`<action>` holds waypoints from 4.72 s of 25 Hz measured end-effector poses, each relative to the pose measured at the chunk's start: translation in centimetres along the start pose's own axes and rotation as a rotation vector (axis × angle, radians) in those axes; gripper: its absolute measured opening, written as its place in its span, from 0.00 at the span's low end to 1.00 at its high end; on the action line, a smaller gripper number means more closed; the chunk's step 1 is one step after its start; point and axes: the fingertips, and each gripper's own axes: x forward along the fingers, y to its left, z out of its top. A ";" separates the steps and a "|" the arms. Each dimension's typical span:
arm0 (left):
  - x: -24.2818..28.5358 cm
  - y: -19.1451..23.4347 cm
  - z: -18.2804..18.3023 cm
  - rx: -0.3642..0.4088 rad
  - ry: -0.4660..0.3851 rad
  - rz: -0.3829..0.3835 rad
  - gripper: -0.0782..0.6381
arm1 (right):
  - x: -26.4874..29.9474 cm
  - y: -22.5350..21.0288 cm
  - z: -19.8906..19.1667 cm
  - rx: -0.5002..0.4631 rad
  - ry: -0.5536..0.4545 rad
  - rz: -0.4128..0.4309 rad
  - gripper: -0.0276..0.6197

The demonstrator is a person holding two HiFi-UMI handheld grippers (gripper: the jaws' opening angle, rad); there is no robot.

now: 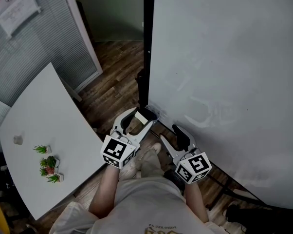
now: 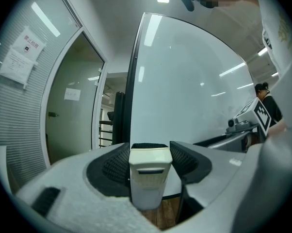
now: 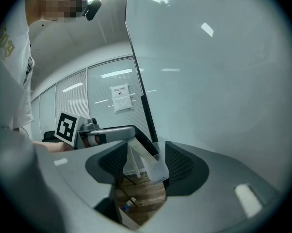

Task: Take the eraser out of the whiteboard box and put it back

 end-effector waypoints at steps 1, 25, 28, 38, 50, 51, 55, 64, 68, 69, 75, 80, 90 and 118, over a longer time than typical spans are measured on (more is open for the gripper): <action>0.0 0.0 -0.1 -0.001 0.002 0.000 0.47 | 0.0 0.0 0.0 0.000 0.000 0.000 0.42; 2.1 0.3 -2.6 -0.017 0.065 -0.018 0.47 | 0.5 -0.4 -0.8 0.040 0.020 0.023 0.42; 2.5 0.3 -2.7 -0.011 0.074 -0.022 0.47 | 0.6 -0.5 -0.9 0.047 0.023 0.024 0.42; 3.2 0.4 -4.3 -0.005 0.109 -0.025 0.47 | 1.0 -0.7 -1.2 0.064 0.018 0.028 0.42; 3.5 0.5 -5.0 0.013 0.132 -0.018 0.47 | 1.3 -0.7 -1.1 0.064 0.024 0.034 0.42; 3.5 0.5 -4.9 0.010 0.132 -0.017 0.47 | 1.3 -0.7 -1.0 0.063 0.024 0.035 0.42; 3.5 0.4 -4.9 0.008 0.130 -0.014 0.47 | 1.2 -0.7 -0.9 0.062 0.023 0.036 0.42; 3.5 0.3 -4.9 -0.004 0.134 -0.011 0.48 | 1.1 -0.7 -0.8 0.053 0.015 0.036 0.42; 3.3 0.3 -4.1 -0.017 0.113 -0.006 0.48 | 0.7 -0.6 -0.4 0.046 0.009 0.036 0.42; 3.2 0.2 -3.9 -0.022 0.106 -0.003 0.48 | 0.7 -0.6 -0.3 0.044 0.008 0.036 0.42; 2.4 0.2 -3.0 -0.029 0.062 0.019 0.48 | 0.1 -0.3 -0.3 0.031 -0.002 0.043 0.42; 1.2 0.0 -2.0 -0.047 0.022 0.034 0.48 | -0.5 0.3 0.0 0.014 -0.017 0.043 0.42; -1.6 -1.0 -0.4 -0.009 -0.004 0.052 0.43 | -1.7 1.3 1.0 -0.024 -0.040 0.015 0.40; -6.6 -0.4 1.2 0.012 -0.074 0.127 0.13 | -2.5 3.1 2.5 -0.107 -0.103 -0.058 0.09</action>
